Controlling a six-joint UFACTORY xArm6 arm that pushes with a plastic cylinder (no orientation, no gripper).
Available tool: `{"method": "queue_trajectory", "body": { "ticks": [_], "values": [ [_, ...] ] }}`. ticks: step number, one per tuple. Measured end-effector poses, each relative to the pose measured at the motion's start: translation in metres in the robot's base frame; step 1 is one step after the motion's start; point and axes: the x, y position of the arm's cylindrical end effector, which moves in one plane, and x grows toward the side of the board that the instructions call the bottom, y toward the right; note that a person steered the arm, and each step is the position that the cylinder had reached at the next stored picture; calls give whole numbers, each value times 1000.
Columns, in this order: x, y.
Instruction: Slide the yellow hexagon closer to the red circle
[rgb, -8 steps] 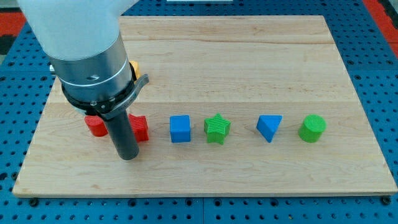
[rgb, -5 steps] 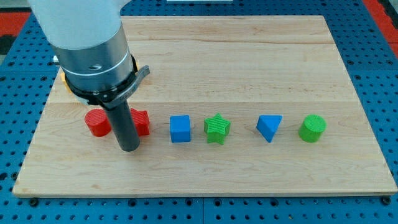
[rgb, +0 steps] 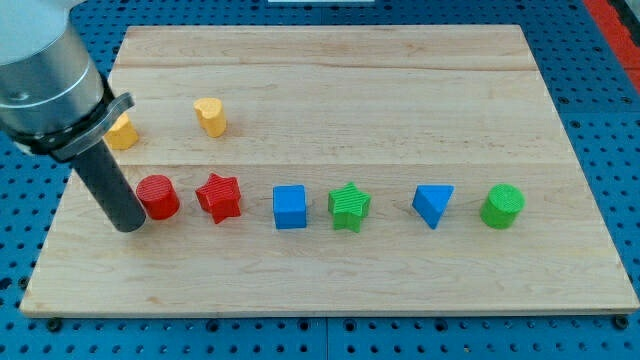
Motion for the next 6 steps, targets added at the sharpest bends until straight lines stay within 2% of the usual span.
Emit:
{"method": "queue_trajectory", "body": {
  "ticks": [2,4,5,6],
  "values": [
    [-12,-38],
    [-122,-95],
    [-170,-90],
    [-145,-53]
  ]
}}
